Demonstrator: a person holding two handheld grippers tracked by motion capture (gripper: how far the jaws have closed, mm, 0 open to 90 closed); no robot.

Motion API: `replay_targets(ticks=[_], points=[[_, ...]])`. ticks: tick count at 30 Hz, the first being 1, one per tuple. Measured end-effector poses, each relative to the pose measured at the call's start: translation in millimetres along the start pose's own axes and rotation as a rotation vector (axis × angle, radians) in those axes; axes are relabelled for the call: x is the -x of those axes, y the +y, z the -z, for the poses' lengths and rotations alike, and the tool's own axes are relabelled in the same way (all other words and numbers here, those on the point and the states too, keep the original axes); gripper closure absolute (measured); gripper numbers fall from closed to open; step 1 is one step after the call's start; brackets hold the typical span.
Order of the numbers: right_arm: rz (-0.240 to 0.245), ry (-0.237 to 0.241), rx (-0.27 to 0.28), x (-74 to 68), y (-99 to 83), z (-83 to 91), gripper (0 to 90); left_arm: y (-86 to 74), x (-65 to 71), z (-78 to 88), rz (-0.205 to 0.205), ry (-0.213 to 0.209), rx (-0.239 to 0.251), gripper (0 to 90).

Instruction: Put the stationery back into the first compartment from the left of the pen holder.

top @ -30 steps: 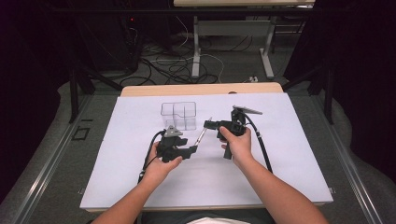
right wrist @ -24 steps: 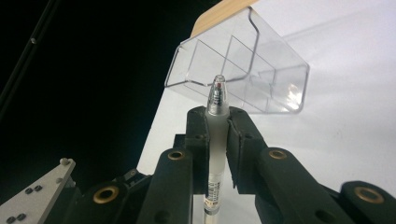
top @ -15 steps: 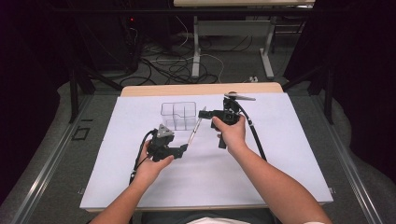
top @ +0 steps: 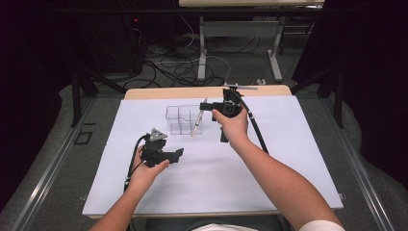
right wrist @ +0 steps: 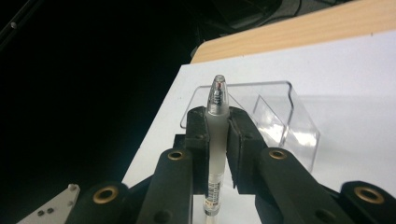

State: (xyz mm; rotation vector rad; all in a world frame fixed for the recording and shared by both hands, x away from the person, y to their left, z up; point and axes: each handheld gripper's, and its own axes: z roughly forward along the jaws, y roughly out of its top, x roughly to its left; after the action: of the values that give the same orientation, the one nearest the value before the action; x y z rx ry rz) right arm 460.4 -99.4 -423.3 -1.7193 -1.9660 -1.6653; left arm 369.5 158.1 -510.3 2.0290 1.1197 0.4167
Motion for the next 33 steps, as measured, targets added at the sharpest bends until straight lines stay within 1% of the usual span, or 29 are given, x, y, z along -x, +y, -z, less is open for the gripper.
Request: replay_targets(ticks=[1,2,4,5,7,8,9,10,11,12,13,14,17,19,21,24,26,28,30,31,32,33], points=[[0.0,0.0,0.0,0.0,0.0,0.0,80.2,-0.5,-0.6,0.0,0.007,0.007,0.001,17.9],[0.022,-0.003,0.007,-6.3,3.9,-1.9,80.2,-1.7,-2.3,0.3,0.011,0.01,0.005,16.0],[0.031,-0.006,0.011,-8.7,5.3,-2.8,80.2,-3.8,-4.6,0.7,0.019,0.017,0.006,15.8],[0.043,-0.009,0.012,-13.2,7.7,-4.1,80.2,-4.6,-6.5,0.8,0.015,0.018,0.006,15.4],[0.064,-0.018,0.026,-20.0,11.2,-6.9,80.2,-5.5,-8.2,0.5,0.032,0.024,0.007,14.2],[0.078,-0.021,0.031,-23.1,12.9,-8.3,80.2,-5.5,-10.2,0.5,0.027,0.028,0.006,11.7],[0.09,-0.026,0.035,-26.5,14.5,-9.8,80.2,-5.5,-10.8,-0.2,0.04,0.035,0.012,8.5],[0.109,-0.035,0.034,-29.3,16.1,-11.0,80.2,-5.5,-12.0,-0.6,0.048,0.033,0.016,5.8],[0.123,-0.035,0.04,-32.4,17.3,-12.6,80.2,-5.4,-13.4,-0.1,0.044,0.039,0.011,5.0],[0.14,-0.04,0.048,-35.2,18.2,-14.7,80.2,-5.8,-14.1,-0.8,0.051,0.039,0.02,4.9],[0.154,-0.044,0.052,-38.0,19.2,-16.7,80.2,-6.1,-15.3,-0.9,0.049,0.048,0.022,4.6],[0.165,-0.05,0.055,-40.8,20.1,-18.7,80.2,-6.3,-16.2,-0.9,0.055,0.052,0.017,3.6],[0.201,-0.066,0.068,-47.9,22.5,-25.0,80.2,-7.2,-19.9,-1.7,0.069,0.061,0.025,0.3],[0.211,-0.072,0.079,-52.0,23.7,-28.8,80.2,-7.5,-22.3,-1.1,0.076,0.068,0.021,0.0],[0.218,-0.075,0.088,-55.4,25.1,-32.8,80.2,-8.2,-23.4,-1.2,0.088,0.072,0.027,0.0],[0.235,-0.082,0.101,-59.0,26.9,-38.1,80.2,-9.0,-24.5,-2.0,0.089,0.064,0.023,0.0],[0.251,-0.089,0.108,-60.8,27.8,-41.4,80.2,-9.6,-23.8,-3.2,0.09,0.067,0.02,0.0],[0.26,-0.096,0.112,-61.6,28.8,-45.5,80.2,-9.8,-23.6,-3.7,0.082,0.059,0.007,0.0],[0.26,-0.102,0.109,-61.6,29.8,-49.6,80.2,-10.1,-23.4,-4.5,0.075,0.058,0.009,0.0],[0.263,-0.105,0.112,-61.4,30.1,-51.5,80.2,-10.2,-22.3,-5.1,0.088,0.056,0.016,0.0],[0.267,-0.109,0.113,-61.1,30.4,-53.3,80.2,-10.1,-22.6,-4.7,0.081,0.055,0.013,0.0],[0.27,-0.113,0.117,-60.8,30.7,-55.1,80.2,-10.1,-22.5,-4.6,0.083,0.054,0.016,0.0]])
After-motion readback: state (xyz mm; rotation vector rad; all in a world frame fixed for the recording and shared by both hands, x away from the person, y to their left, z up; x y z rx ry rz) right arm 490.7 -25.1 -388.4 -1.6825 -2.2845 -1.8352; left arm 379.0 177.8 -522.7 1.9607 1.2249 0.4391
